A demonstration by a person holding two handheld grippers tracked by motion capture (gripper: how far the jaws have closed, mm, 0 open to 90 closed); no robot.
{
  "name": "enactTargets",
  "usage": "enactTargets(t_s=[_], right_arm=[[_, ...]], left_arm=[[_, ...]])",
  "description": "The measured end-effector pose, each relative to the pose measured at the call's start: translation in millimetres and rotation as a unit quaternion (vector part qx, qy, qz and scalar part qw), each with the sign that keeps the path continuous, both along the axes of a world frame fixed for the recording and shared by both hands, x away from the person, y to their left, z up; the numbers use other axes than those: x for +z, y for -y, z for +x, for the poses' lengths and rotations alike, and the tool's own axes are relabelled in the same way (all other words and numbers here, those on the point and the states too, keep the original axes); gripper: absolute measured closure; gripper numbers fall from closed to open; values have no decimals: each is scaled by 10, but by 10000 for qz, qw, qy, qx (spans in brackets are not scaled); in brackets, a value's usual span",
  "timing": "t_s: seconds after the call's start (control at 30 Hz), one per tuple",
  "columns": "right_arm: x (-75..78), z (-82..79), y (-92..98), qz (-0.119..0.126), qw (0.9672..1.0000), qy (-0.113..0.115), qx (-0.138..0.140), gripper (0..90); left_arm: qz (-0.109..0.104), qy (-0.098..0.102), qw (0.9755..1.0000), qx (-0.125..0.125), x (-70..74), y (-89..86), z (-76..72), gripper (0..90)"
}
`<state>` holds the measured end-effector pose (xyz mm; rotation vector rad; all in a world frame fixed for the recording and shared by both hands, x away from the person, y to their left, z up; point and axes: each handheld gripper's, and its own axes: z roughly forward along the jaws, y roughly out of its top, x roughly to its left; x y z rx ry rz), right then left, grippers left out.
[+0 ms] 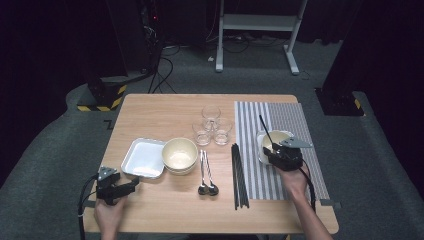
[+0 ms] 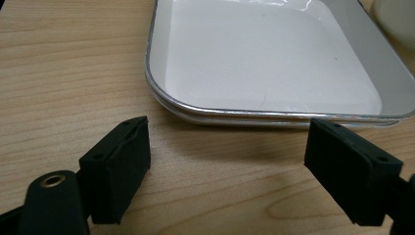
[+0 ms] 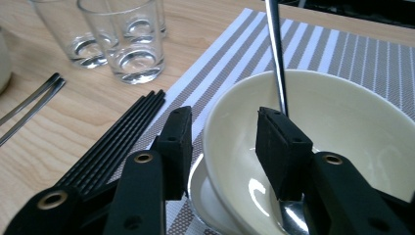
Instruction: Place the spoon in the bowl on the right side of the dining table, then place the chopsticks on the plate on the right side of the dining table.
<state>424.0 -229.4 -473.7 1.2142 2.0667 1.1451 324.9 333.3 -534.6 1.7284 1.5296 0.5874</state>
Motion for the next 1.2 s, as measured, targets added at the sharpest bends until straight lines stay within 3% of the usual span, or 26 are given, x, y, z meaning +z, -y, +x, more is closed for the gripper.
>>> enactTargets(t_s=[0.33, 0.43, 0.57, 0.73, 0.93, 1.07, 1.17, 1.2], right_arm=[[-30, -65, -92, 83, 9997, -135, 209, 632], [-8, -86, -136, -53, 9998, -78, 168, 650], [52, -126, -161, 102, 9995, 3, 285, 662], [16, -118, -254, 24, 9990, -139, 422, 661], [-28, -127, -356, 61, 9972, -211, 716, 654], [-71, -127, -395, 176, 9960, -312, 822, 625], [-94, -131, -412, 126, 9959, -346, 821, 612], [-118, -134, -416, 188, 9950, -451, 867, 613]], left_arm=[[-48, 10, 10000, -19, 0, -16, -3, 173], [-41, 11, 10000, -20, 0, -16, -2, 173], [-50, 11, 10000, -19, 0, -17, -3, 173], [-53, 16, 10000, -20, -1, -18, -3, 172], [-29, 1, 10000, -9, 0, -9, -3, 174], [-37, 8, 10000, -7, 0, -11, -2, 174], [-44, 11, 10000, -10, 0, -16, -2, 174], [-56, 12, 10000, -25, 0, -18, -2, 173]])
